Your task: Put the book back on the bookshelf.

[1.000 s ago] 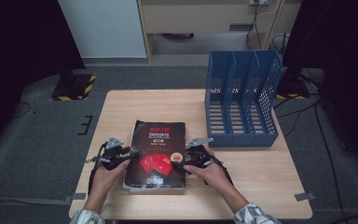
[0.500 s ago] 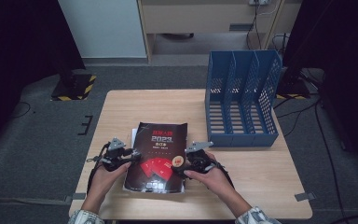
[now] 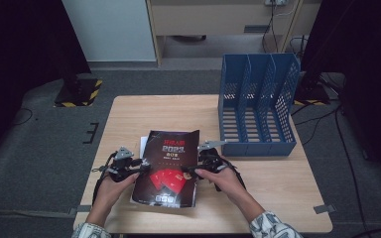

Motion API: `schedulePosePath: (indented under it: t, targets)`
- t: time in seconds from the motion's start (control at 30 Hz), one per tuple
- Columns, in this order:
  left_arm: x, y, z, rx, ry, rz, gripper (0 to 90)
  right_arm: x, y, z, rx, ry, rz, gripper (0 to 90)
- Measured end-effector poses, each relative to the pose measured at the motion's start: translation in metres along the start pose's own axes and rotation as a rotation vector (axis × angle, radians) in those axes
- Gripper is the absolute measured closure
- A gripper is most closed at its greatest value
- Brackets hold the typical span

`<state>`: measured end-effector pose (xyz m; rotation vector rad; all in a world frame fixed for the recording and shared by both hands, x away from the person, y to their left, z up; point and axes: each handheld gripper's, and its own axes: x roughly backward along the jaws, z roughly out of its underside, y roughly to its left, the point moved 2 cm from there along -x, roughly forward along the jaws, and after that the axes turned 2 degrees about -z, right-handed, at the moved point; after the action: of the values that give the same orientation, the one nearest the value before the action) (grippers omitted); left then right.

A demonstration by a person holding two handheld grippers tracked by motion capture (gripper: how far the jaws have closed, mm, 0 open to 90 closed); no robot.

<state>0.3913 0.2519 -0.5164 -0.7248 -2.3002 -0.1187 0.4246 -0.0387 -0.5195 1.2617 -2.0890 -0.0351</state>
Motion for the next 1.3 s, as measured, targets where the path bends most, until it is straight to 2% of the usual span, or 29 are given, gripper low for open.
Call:
schedulePosePath:
  t: [0.13,0.17,0.27,0.43,0.57,0.6,0.67,0.7,0.83,0.97,1.03,1.07,1.17,1.3]
  targets:
    - [0.0,0.0,0.0,0.0,-0.002,-0.001,46.7,-0.005,-0.001,-0.007,-0.016,-0.001,-0.035,32.9]
    - [0.0,0.0,0.0,-0.001,-0.003,-0.001,46.7,-0.007,-0.001,-0.008,-0.035,-0.003,-0.046,32.9]
    - [0.0,0.0,0.001,-0.002,-0.006,-0.001,46.7,-0.012,-0.002,-0.012,-0.048,0.013,-0.072,30.8]
    - [0.0,0.0,0.001,0.0,-0.015,0.002,46.7,-0.022,-0.001,-0.016,-0.052,0.017,-0.081,27.3]
    - [-0.001,0.0,0.002,0.004,-0.018,0.002,46.6,-0.024,0.0,-0.018,-0.044,0.018,-0.077,27.8]
    - [-0.001,0.0,0.002,0.005,-0.019,0.002,46.6,-0.027,0.0,-0.019,-0.062,0.015,-0.087,30.7]
    - [-0.001,0.0,0.002,0.005,-0.019,0.001,46.6,-0.028,0.0,-0.02,-0.062,0.013,-0.089,31.9]
    - [-0.001,0.0,0.002,0.005,-0.02,0.001,46.6,-0.031,0.0,-0.02,-0.066,0.009,-0.081,36.3]
    - [-0.001,0.0,0.002,0.005,-0.022,-0.003,46.5,-0.031,0.002,-0.02,-0.059,0.009,-0.063,41.2]
    - [-0.001,0.0,0.002,0.007,-0.024,-0.006,46.5,-0.031,0.005,-0.018,-0.043,0.002,-0.024,52.8]
    - [-0.001,0.0,0.002,0.006,-0.024,-0.007,46.4,-0.03,0.005,-0.018,-0.042,-0.002,-0.018,55.1]
    - [-0.001,0.0,0.001,0.004,-0.024,-0.006,46.2,-0.029,0.005,-0.019,-0.049,-0.017,-0.006,61.8]
    - [-0.002,0.0,0.001,0.006,-0.024,-0.005,45.4,-0.026,0.006,-0.02,-0.059,-0.037,0.001,71.1]
    - [-0.003,-0.001,-0.001,0.012,-0.032,-0.008,44.6,-0.021,0.008,-0.024,-0.065,-0.066,-0.001,78.1]
